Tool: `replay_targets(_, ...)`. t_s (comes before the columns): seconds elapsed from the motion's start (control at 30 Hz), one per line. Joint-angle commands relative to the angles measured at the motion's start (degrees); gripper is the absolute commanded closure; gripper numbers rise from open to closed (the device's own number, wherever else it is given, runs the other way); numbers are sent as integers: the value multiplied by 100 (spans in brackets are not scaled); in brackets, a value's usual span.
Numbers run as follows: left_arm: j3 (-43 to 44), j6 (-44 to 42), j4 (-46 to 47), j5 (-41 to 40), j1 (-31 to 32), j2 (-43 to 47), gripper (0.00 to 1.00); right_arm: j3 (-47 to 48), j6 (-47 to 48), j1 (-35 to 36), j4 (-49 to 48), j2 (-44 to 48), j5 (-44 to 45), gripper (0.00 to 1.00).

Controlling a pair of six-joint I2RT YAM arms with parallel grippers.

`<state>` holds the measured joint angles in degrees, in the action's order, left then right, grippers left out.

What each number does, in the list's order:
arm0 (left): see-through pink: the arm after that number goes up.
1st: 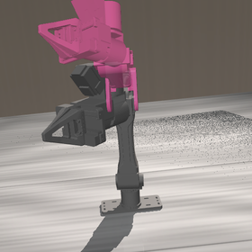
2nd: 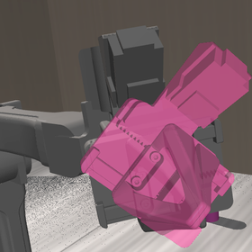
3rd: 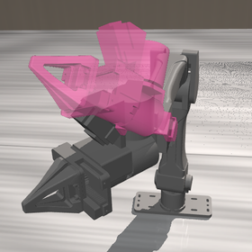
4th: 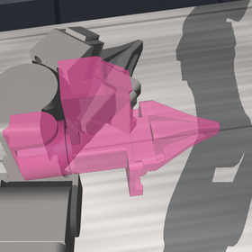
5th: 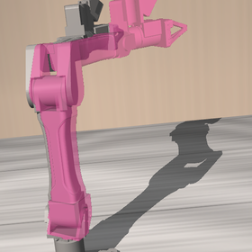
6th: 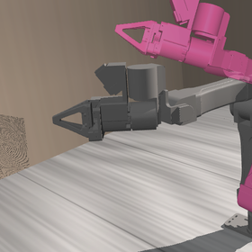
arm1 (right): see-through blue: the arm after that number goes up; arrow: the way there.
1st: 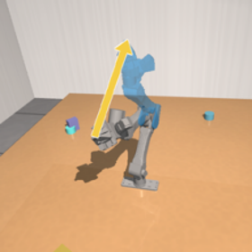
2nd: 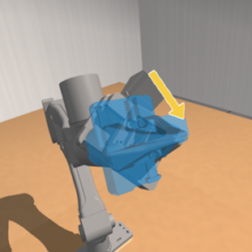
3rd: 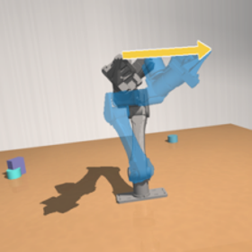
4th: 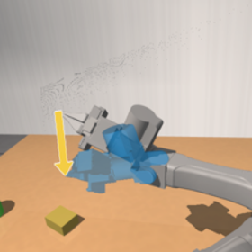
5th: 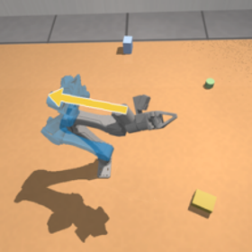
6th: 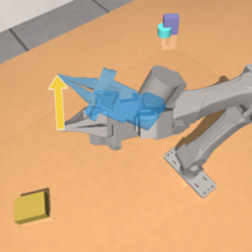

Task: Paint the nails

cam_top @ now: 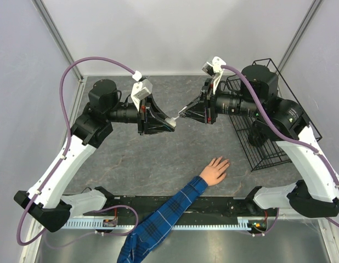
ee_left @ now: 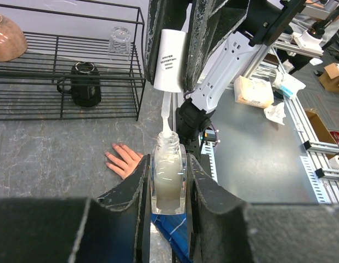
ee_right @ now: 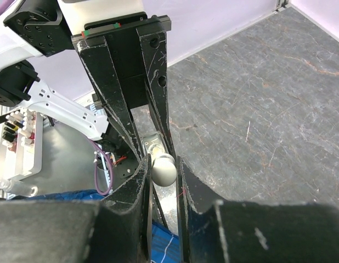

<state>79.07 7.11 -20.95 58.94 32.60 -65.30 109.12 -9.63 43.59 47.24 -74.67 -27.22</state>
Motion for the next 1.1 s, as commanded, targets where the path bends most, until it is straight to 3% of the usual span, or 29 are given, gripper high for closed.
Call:
replay_targets(0.0, 135, -158, 74, -49, 10, 131, 98, -14, -48, -18, -163, 155, 120, 100)
replay_targets(0.4, 48, -254, 56, -277, 10, 245, 98, -22, -101, -18, -163, 225, 217, 100)
replay_targets(0.63, -172, -430, 249, -1707, 10, 605, 98, -294, -372, -18, -5, 418, 1051, 100)
replay_targets(0.9, -357, -237, 767, -2834, 36, 720, 98, -1919, -1295, -193, 706, 998, 3755, 100)
replay_targets(1.07, -331, 1, 1049, -3125, 325, 414, 98, -3597, -1708, -738, 866, 1349, 3935, 100)
